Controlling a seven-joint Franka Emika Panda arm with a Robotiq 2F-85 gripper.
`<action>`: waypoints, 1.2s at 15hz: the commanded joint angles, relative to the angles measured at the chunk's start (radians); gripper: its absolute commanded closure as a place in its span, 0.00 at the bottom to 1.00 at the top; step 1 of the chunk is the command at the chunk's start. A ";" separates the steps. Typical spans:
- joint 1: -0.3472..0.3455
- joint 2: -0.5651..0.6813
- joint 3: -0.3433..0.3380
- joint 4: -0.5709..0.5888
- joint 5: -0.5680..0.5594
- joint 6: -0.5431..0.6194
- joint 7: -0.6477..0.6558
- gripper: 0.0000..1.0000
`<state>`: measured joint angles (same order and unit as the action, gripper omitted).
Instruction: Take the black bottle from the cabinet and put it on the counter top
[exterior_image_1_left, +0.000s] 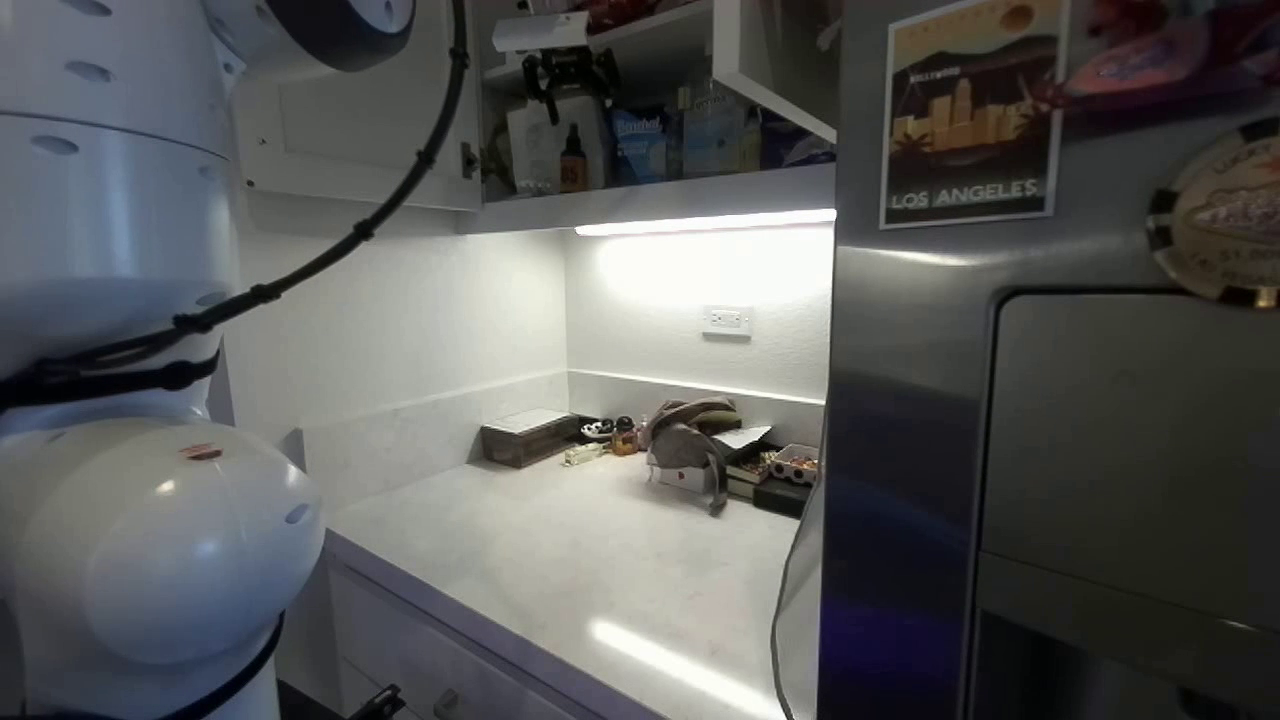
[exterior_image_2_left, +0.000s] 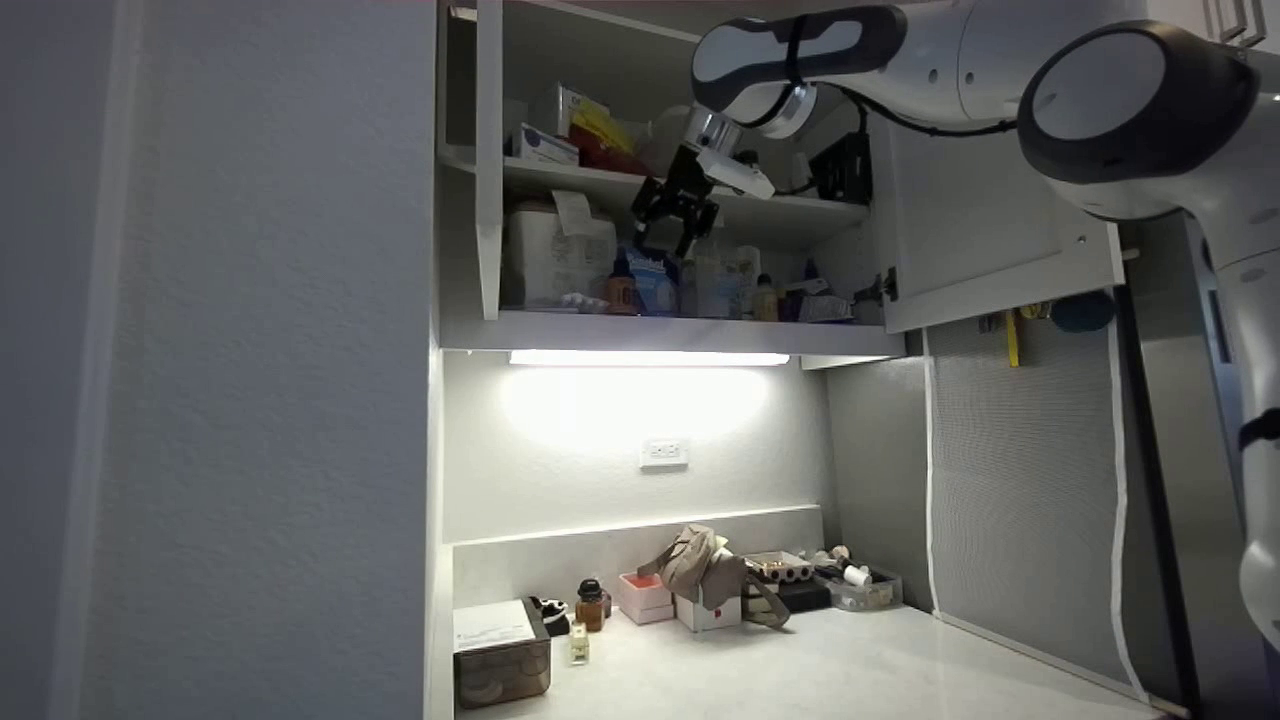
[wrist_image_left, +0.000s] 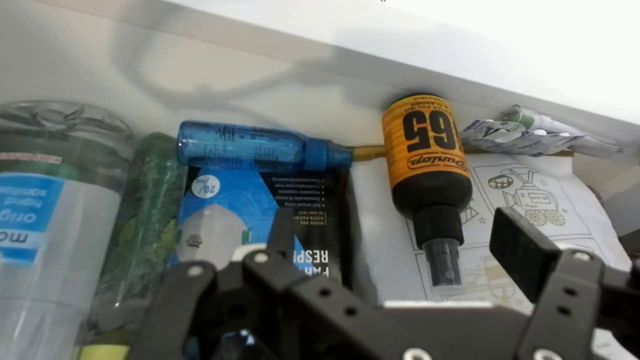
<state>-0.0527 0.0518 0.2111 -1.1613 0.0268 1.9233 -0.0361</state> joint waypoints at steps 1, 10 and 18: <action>0.002 -0.010 0.004 -0.055 0.018 0.085 -0.014 0.00; 0.047 -0.010 0.036 -0.209 -0.016 0.313 0.028 0.00; 0.072 -0.004 0.035 -0.297 -0.177 0.436 0.163 0.00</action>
<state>0.0113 0.0622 0.2475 -1.4200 -0.0938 2.3175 0.0655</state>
